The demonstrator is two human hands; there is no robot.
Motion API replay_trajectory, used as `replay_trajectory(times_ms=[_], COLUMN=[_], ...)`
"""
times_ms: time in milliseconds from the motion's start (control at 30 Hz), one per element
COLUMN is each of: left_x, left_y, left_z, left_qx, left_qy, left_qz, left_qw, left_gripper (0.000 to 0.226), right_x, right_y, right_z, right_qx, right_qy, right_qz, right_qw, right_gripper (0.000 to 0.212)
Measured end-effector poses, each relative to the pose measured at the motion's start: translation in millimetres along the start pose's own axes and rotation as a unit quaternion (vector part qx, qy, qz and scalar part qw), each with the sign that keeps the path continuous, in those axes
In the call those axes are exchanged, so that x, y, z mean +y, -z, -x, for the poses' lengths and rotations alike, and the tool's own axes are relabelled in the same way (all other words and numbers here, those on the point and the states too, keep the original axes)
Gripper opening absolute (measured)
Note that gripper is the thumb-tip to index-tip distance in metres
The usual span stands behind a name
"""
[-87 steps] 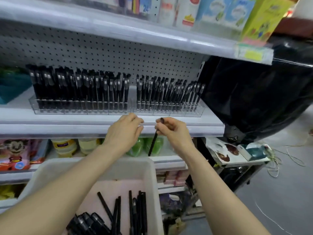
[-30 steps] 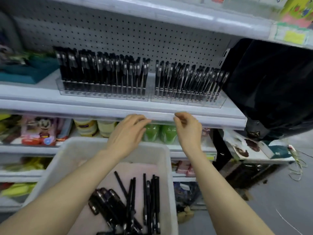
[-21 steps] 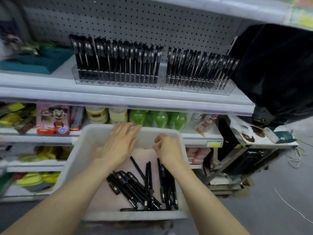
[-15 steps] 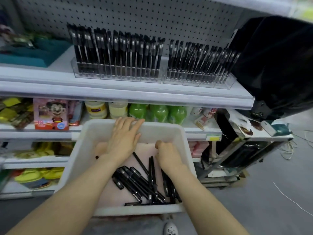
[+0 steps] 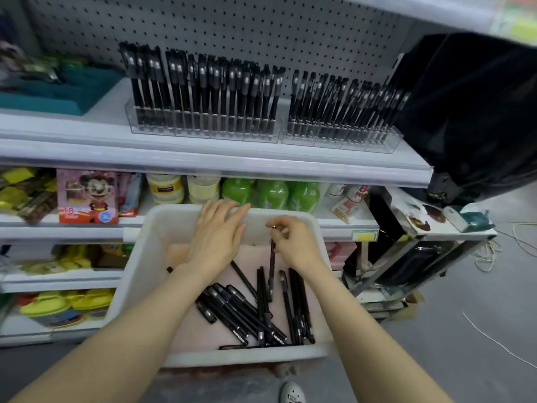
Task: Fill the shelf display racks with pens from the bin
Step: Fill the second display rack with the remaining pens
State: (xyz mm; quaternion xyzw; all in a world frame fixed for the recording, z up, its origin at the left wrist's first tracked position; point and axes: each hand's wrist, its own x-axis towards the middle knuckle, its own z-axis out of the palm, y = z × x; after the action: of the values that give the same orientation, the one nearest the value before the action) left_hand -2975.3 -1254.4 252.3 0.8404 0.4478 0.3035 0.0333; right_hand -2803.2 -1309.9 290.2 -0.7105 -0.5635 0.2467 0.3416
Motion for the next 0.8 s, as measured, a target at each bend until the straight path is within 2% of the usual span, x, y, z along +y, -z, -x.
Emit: replay_trajectory(times_ms=[100, 200, 300, 367, 433, 500, 567, 633, 800], left_x=[16.7, 34.6, 41.0, 42.4, 43.8, 49.5, 59.8, 74.2, 113.7], left_y=[10.3, 18.6, 21.6, 23.9, 26.0, 30.8, 36.6, 42.8, 45.4], left_z=[-7.3, -16.8, -32.7, -46.6, -63.4, -83.3, -106.0, -129.8, -184.9], left_qx=[0.009, 0.003, 0.002, 0.01, 0.023, 0.034, 0.041, 0.034, 0.063], left_qy=[-0.014, -0.049, -0.051, -0.047, -0.066, -0.091, -0.121, -0.143, -0.187], left_qz=[0.048, 0.051, 0.041, 0.029, -0.001, -0.033, -0.064, -0.097, -0.105], left_qw=[0.999, 0.998, 0.998, 0.998, 0.998, 0.995, 0.99, 0.984, 0.975], left_gripper=[0.046, 0.048, 0.044, 0.037, 0.029, 0.021, 0.015, 0.014, 0.022], right_x=[-17.8, -32.6, -35.7, -30.6, -22.4, -16.2, -12.1, -7.8, 3.3], right_y=[23.8, 46.0, 65.2, 76.2, 86.1, 94.5, 105.0, 119.3, 160.8], right_z=[-8.1, -21.6, -32.5, -37.4, -43.0, -50.5, -57.7, -65.3, -85.7], right_qx=[0.061, 0.123, 0.145, 0.158, 0.166, 0.161, 0.174, 0.178, 0.162], right_qy=[0.01, -0.001, -0.014, 0.03, 0.13, 0.223, 0.273, 0.29, 0.246], right_qz=[-0.12, -0.229, -0.273, -0.185, 0.002, 0.16, 0.25, 0.27, 0.198], right_qw=[0.991, 0.966, 0.951, 0.97, 0.977, 0.948, 0.912, 0.901, 0.935], right_gripper=[0.014, 0.012, 0.013, 0.016, 0.017, 0.013, 0.011, 0.01, 0.011])
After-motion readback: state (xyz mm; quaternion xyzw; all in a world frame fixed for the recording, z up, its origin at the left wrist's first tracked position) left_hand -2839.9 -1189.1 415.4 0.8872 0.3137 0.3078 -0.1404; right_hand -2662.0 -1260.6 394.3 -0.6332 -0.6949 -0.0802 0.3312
